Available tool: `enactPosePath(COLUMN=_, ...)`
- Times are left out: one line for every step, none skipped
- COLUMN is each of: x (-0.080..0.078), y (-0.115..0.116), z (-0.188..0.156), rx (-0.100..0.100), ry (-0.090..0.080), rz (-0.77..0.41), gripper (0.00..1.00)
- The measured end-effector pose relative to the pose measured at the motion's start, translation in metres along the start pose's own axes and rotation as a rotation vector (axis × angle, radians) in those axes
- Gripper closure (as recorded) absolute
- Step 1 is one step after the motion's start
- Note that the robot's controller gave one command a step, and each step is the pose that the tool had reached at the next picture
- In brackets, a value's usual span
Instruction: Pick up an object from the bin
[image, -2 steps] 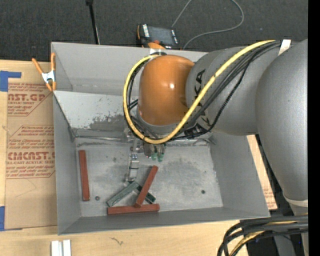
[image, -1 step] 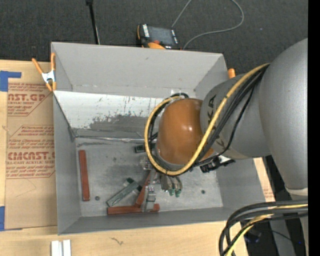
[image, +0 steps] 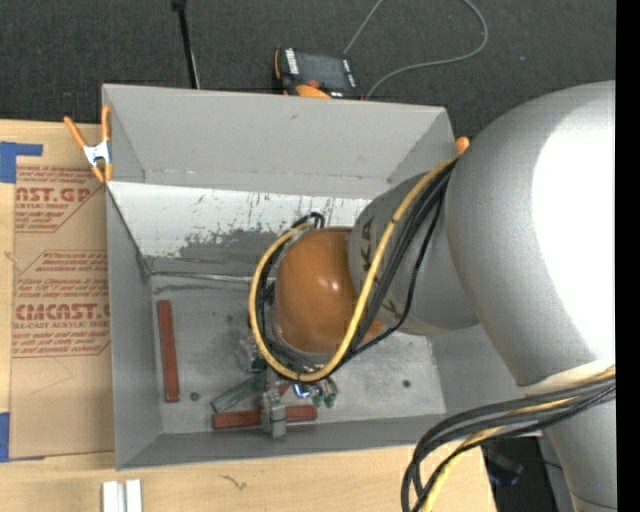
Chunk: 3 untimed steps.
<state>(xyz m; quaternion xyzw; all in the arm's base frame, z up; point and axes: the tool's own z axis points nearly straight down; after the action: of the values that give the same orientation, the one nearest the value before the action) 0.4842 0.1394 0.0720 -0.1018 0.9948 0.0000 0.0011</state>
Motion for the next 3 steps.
enactPosePath(x=-0.002, y=0.001, z=-0.003, rx=-0.003, ry=-0.004, rz=0.0, gripper=1.0)
enactPosePath(x=-0.016, y=0.016, z=-0.13, rx=-0.003, ry=-0.007, rz=0.08, gripper=1.0)
enactPosePath(x=-0.014, y=0.015, z=-0.126, rx=-0.001, ry=0.001, rz=0.08, gripper=0.0)
